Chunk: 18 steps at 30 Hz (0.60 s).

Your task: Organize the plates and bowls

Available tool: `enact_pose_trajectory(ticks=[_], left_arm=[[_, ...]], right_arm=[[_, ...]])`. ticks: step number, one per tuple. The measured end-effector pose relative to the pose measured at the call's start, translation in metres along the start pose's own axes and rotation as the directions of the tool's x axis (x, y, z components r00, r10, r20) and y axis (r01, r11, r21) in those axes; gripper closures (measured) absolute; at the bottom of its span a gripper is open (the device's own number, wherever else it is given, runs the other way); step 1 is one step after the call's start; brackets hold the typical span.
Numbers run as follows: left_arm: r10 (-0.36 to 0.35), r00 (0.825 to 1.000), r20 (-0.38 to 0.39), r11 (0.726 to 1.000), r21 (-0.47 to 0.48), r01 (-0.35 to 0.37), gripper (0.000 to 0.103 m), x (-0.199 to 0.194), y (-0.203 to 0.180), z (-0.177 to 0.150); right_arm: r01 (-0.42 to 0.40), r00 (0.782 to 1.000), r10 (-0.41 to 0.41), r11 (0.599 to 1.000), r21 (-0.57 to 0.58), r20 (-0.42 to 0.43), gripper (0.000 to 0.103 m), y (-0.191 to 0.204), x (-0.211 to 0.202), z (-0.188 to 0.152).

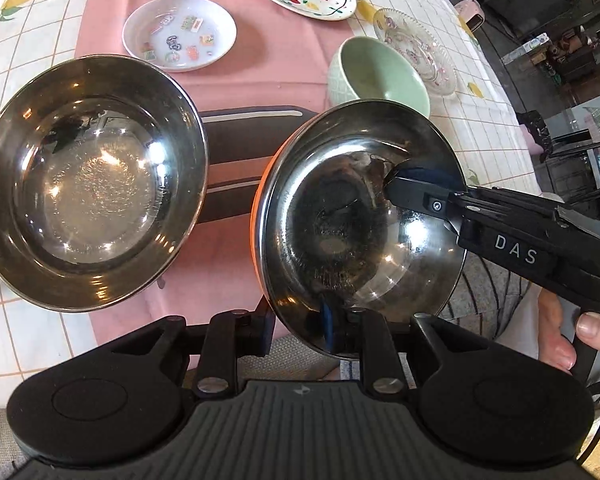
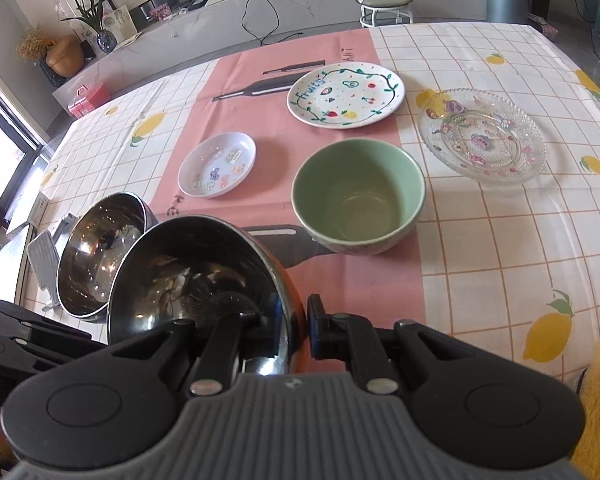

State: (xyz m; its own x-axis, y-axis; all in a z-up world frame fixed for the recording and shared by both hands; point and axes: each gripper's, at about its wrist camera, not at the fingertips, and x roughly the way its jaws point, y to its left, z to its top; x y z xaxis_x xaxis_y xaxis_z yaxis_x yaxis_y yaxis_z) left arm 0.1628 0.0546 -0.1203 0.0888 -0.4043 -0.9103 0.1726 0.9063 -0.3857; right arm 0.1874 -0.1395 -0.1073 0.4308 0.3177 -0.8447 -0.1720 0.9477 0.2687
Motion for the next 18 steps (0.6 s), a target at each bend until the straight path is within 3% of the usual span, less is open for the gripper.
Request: enact_pose_trajectory(ticks=[5, 18], left_arm=[[0.082, 0.997, 0.011, 0.996, -0.042, -0.081, 0.077, 0.002, 0.013, 0.000], [0.056, 0.998, 0.036, 0.995, -0.090, -0.052, 0.075, 0.001, 0.035, 0.006]], right_arm=[[-0.028, 0.998, 0.029, 1.000, 0.005, -0.053, 0.091, 0.005, 0.021, -0.003], [-0.060, 0.996, 0.064, 0.997, 0.054, -0.068, 0.091, 0.008, 0.045, 0.001]])
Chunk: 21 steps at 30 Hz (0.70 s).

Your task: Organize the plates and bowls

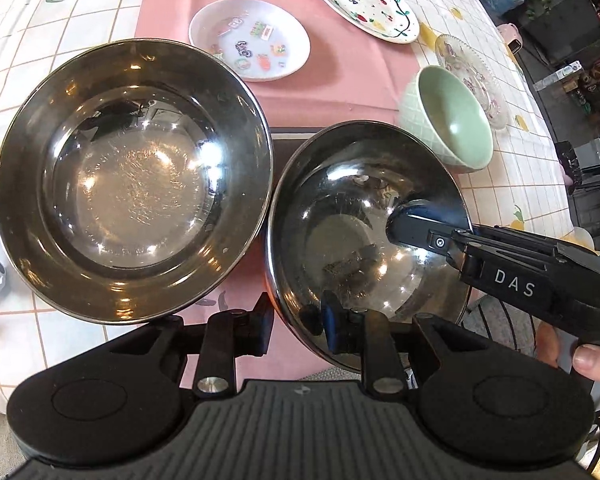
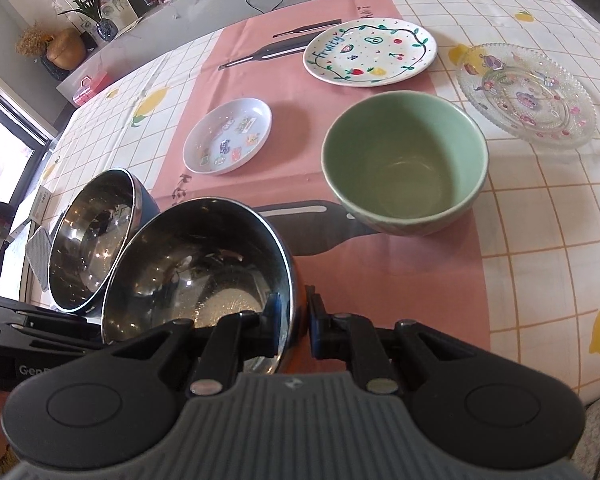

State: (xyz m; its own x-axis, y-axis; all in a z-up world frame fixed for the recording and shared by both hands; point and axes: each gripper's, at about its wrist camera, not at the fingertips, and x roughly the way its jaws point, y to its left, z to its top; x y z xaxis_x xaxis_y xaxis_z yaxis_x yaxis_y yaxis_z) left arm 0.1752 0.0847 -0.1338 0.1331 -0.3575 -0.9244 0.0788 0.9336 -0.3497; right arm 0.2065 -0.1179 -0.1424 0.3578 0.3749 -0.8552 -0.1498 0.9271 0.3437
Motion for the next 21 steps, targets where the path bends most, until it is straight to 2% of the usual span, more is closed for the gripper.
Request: enact_pose_trajectory(ticks=[3, 6, 9, 10, 11, 16, 19, 21], left_arm=[[-0.004, 1.000, 0.009, 1.000, 0.000, 0.004, 0.071, 0.002, 0.000, -0.001], [-0.022, 1.000, 0.016, 1.000, 0.002, 0.022, 0.062, 0.003, 0.000, -0.002], [-0.016, 0.999, 0.044, 1.000, 0.000, 0.017, 0.041, 0.002, -0.001, -0.003], [-0.012, 0.998, 0.058, 1.000, -0.009, 0.013, 0.032, 0.000, -0.001, -0.004], [-0.010, 0.997, 0.072, 1.000, -0.015, 0.011, 0.027, -0.001, -0.001, -0.004], [-0.026, 0.992, 0.123, 1.000, -0.005, 0.027, 0.017, -0.011, -0.002, -0.009], [-0.024, 0.987, 0.158, 1.000, 0.021, 0.021, 0.016, -0.018, -0.005, -0.014], [-0.023, 0.983, 0.183, 0.999, 0.031, 0.018, 0.016, -0.023, -0.004, -0.018]], right_arm=[[-0.012, 1.000, 0.012, 1.000, 0.014, -0.006, 0.091, 0.000, 0.004, 0.002], [-0.015, 1.000, 0.015, 1.000, 0.018, -0.009, 0.091, 0.000, 0.007, 0.002], [-0.033, 0.999, 0.033, 0.999, 0.028, -0.017, 0.090, -0.002, 0.007, 0.001], [-0.048, 0.999, 0.049, 0.998, 0.038, -0.022, 0.090, -0.003, 0.007, 0.001], [-0.065, 0.997, 0.067, 0.997, 0.049, -0.028, 0.088, -0.005, 0.007, 0.001], [-0.089, 0.996, 0.090, 0.995, 0.034, -0.019, 0.082, -0.004, 0.002, 0.000], [-0.102, 0.995, 0.102, 0.995, 0.011, -0.005, 0.071, -0.001, -0.002, -0.001], [-0.104, 0.995, 0.104, 0.995, 0.002, 0.005, 0.070, -0.001, -0.005, -0.001]])
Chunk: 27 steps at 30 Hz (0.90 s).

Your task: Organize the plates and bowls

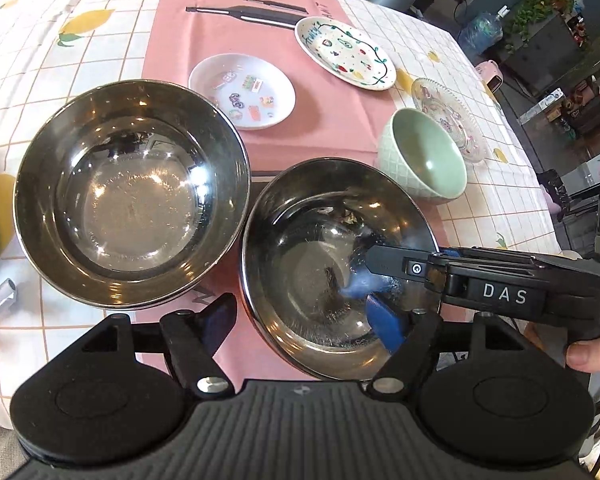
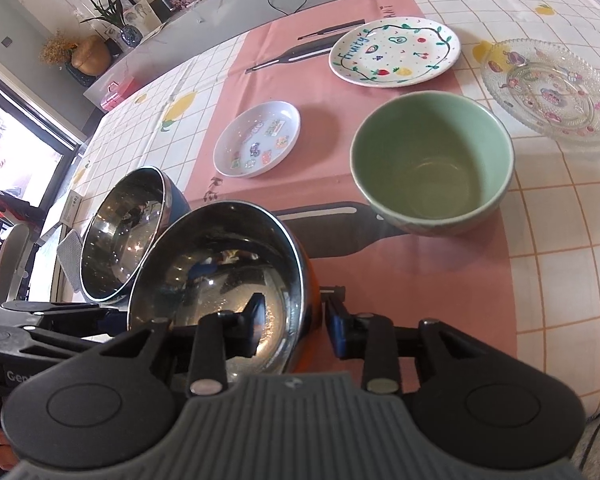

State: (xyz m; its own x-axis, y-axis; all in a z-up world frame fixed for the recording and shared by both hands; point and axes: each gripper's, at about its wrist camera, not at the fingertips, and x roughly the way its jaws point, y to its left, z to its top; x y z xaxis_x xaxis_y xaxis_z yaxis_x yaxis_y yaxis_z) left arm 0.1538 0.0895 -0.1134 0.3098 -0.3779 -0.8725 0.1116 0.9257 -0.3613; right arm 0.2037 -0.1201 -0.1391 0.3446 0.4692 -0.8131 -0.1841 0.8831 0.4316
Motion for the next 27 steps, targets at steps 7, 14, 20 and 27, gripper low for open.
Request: enact_pose_trajectory(ticks=[7, 14, 20, 27], left_arm=[[-0.093, 0.986, 0.140, 0.993, -0.058, 0.102, 0.017, -0.027, 0.013, 0.002], [-0.179, 0.959, 0.221, 0.982, -0.024, 0.188, 0.016, -0.057, 0.024, 0.000], [-0.153, 0.936, 0.316, 0.977, -0.096, 0.192, 0.016, -0.081, 0.043, -0.001], [0.035, 0.948, 0.316, 0.970, -0.241, 0.044, 0.016, -0.087, 0.070, 0.005]], right_arm=[[0.002, 1.000, -0.002, 1.000, -0.002, -0.002, 0.070, -0.001, -0.004, -0.002], [0.029, 0.999, -0.027, 0.999, -0.039, 0.042, 0.060, 0.002, -0.016, -0.003], [0.031, 0.994, -0.020, 0.994, -0.101, 0.109, 0.040, 0.013, -0.038, -0.003], [0.090, 0.965, -0.048, 0.984, -0.154, 0.258, 0.030, 0.037, -0.070, 0.008]])
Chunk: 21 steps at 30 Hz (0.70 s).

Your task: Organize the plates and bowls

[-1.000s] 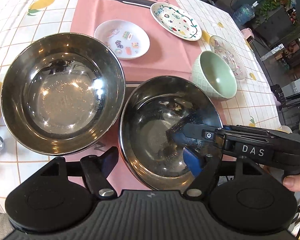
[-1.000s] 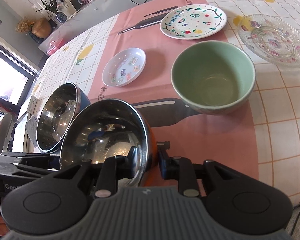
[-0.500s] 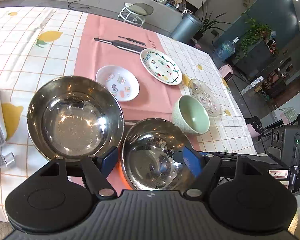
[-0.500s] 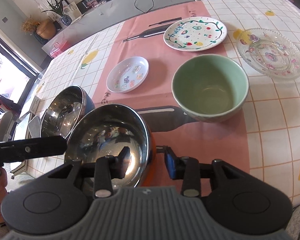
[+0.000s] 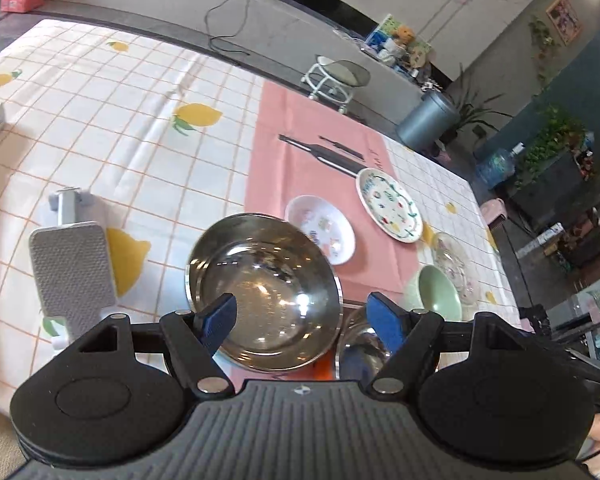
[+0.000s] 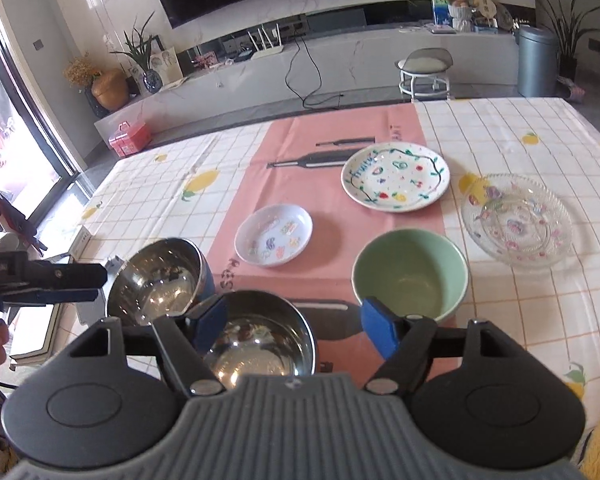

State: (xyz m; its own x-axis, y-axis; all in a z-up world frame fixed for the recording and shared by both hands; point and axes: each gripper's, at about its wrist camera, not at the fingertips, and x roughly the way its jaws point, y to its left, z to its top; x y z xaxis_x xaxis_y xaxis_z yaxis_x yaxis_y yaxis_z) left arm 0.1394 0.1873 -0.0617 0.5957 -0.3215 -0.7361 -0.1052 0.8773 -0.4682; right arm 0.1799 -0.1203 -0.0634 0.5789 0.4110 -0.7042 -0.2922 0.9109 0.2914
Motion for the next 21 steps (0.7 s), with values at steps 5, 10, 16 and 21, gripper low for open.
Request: enact_pose_trajectory(ticks=[5, 10, 16, 21], left_arm=[[0.111, 0.994, -0.008, 0.993, -0.027, -0.111, 0.016, 0.009, 0.015, 0.002], [0.131, 0.990, -0.043, 0.989, -0.061, -0.134, 0.016, 0.014, 0.026, 0.001], [0.137, 0.986, -0.092, 0.984, -0.103, -0.146, 0.017, 0.025, 0.033, -0.004], [0.161, 0.982, -0.101, 0.980, -0.100, -0.171, 0.019, 0.031, 0.033, -0.004]], right_arm=[[-0.038, 0.999, 0.038, 0.999, -0.009, -0.010, 0.030, 0.018, 0.005, 0.018], [-0.088, 0.993, 0.089, 0.996, 0.018, -0.073, 0.030, 0.041, 0.026, 0.026], [-0.081, 0.991, 0.078, 0.996, -0.023, -0.111, 0.035, 0.067, 0.055, 0.036], [-0.083, 0.984, 0.072, 0.995, -0.061, -0.164, 0.045, 0.085, 0.083, 0.040]])
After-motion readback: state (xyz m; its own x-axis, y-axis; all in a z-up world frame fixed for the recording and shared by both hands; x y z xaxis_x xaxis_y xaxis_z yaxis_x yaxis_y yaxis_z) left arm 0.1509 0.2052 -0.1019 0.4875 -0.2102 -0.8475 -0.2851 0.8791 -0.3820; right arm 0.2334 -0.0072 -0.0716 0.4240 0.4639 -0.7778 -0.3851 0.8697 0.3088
